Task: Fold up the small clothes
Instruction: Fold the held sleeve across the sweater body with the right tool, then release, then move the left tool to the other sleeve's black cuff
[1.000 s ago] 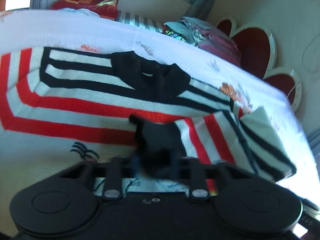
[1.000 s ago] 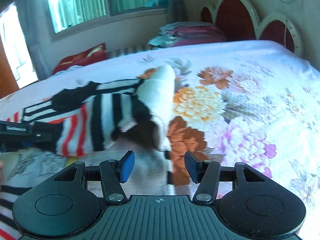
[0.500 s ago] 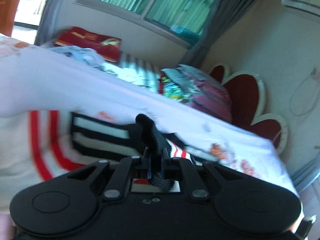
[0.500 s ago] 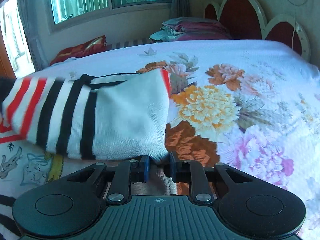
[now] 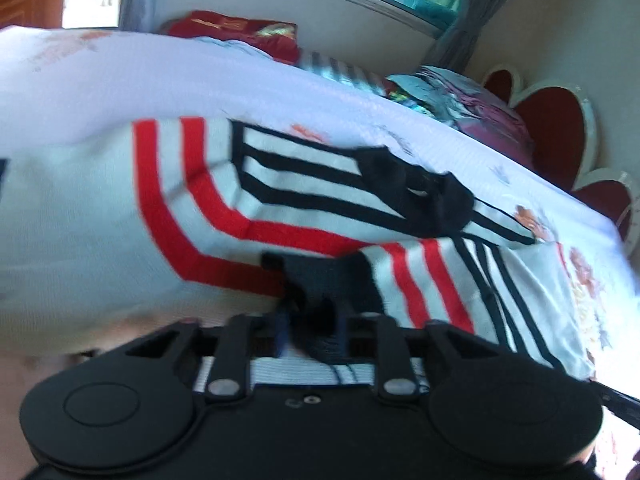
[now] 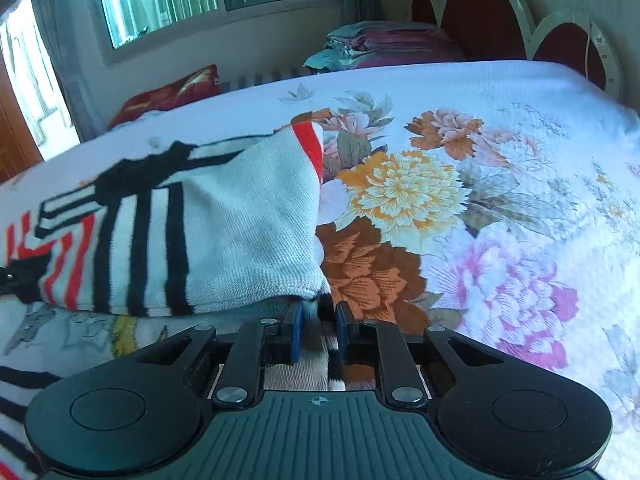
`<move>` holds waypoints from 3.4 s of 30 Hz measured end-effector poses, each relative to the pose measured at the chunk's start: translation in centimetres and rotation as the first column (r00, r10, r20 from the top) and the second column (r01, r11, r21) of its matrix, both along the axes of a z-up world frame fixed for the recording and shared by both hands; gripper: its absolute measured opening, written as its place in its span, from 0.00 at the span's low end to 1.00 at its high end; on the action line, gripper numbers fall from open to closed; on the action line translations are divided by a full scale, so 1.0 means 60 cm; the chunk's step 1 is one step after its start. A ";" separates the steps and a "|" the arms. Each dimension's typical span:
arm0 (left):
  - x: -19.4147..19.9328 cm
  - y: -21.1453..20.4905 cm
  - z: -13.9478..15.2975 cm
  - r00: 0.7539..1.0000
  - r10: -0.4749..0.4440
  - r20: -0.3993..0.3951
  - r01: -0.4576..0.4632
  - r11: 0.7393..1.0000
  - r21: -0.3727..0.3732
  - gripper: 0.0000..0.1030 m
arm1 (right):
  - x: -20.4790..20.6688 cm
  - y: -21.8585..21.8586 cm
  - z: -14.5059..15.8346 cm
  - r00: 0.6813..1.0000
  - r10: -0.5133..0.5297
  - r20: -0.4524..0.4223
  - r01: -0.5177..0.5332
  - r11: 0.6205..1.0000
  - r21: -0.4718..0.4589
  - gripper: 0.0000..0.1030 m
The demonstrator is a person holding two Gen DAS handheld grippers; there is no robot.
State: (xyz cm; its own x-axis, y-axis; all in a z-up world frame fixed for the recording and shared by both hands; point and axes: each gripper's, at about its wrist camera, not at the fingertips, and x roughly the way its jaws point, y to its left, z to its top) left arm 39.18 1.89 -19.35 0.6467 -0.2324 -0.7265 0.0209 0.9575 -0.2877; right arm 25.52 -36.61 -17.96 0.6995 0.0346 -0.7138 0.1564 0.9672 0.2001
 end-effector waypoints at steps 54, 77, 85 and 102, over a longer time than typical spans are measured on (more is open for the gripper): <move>0.023 -0.112 -0.026 0.983 -0.176 0.057 0.163 0.971 0.174 0.57 | 0.219 0.055 -0.033 0.990 0.131 0.051 -0.127 0.989 -0.076 0.14; -0.009 -0.090 0.000 0.997 -0.069 0.027 0.063 0.981 0.185 0.57 | 0.158 0.222 -0.026 0.937 0.349 0.008 -0.347 0.933 -0.093 0.55; -0.052 -0.037 0.045 0.999 0.022 0.045 -0.029 0.986 0.161 0.58 | 0.145 0.233 -0.003 0.932 0.358 0.053 -0.355 0.933 -0.057 0.55; -0.158 0.269 0.053 0.938 0.346 0.005 -0.346 0.937 0.055 0.64 | 0.128 0.353 0.034 0.928 0.359 0.097 -0.360 0.933 -0.014 0.55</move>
